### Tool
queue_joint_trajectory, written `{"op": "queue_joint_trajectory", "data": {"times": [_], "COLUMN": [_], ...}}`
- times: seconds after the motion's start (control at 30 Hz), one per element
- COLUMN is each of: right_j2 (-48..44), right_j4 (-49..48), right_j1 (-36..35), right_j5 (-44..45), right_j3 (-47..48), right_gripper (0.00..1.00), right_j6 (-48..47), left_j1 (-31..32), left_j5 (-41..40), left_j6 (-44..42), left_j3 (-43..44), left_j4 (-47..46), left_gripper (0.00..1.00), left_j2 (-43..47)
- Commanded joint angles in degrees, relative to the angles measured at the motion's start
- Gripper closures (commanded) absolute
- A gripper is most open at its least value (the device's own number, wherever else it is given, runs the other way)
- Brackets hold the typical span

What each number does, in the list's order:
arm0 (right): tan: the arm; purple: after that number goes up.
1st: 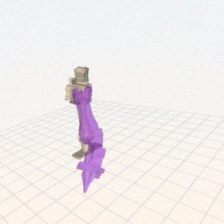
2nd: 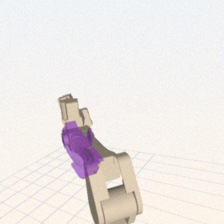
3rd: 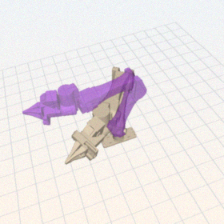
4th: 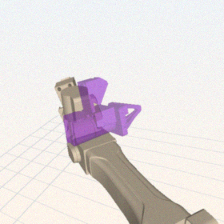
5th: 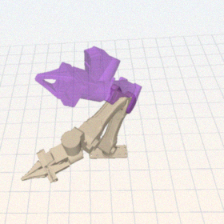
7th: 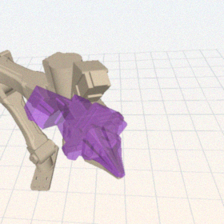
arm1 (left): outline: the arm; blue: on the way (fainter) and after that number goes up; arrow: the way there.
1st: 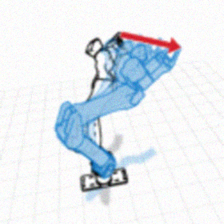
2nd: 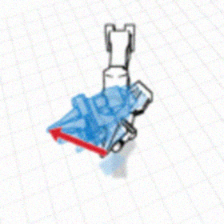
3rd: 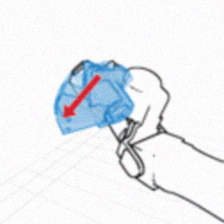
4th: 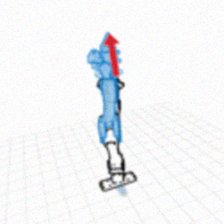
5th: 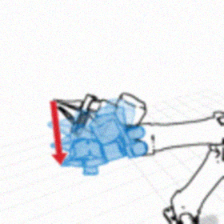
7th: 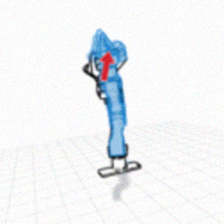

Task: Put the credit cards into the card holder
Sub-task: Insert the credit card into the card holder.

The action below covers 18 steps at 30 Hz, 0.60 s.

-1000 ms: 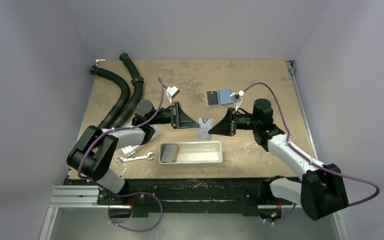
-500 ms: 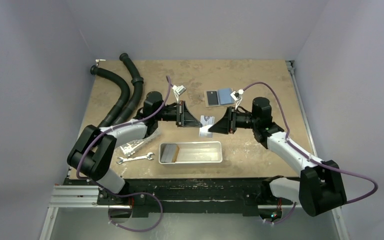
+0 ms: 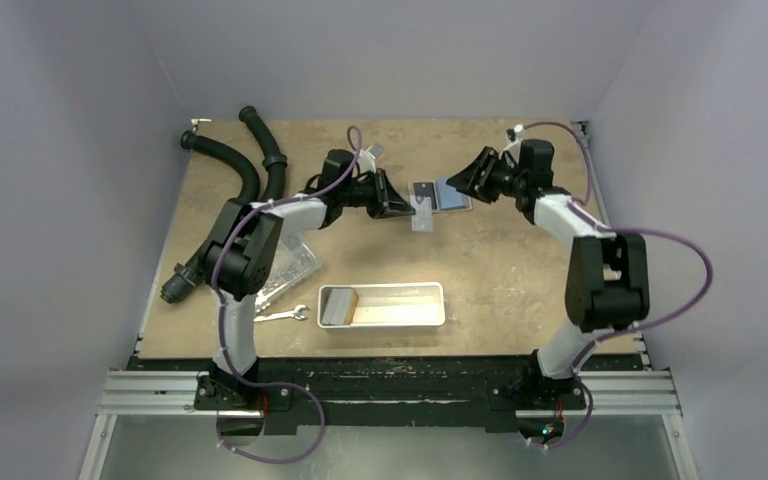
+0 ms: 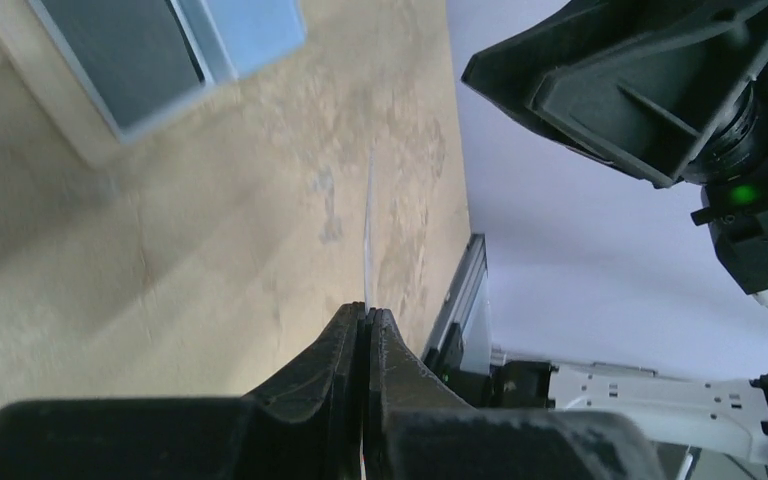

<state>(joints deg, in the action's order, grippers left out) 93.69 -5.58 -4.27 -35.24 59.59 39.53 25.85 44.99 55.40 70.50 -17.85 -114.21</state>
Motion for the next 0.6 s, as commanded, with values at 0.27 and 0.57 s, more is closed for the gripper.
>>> {"op": "queue_joint_trajectory", "data": {"times": [0.27,0.57], "right_j2": [24.7,33.7], "right_j4": [11.6,14.5], "right_j1": [3.2,3.6], "right_j5": [-5.7,-6.1], "right_j3": [28.6,35.7], "right_gripper": [0.91,0.96], "right_j6": [-11.8,-13.4], "left_j1": [-0.7,-2.2], "left_j5": [1.4,3.5], "left_j6": [3.9,6.1], "left_j3": [25.9,33.8], "left_j4": [6.7,6.2], "left_gripper": [1.0,1.0], "left_j2": [-20.2,-27.8]}}
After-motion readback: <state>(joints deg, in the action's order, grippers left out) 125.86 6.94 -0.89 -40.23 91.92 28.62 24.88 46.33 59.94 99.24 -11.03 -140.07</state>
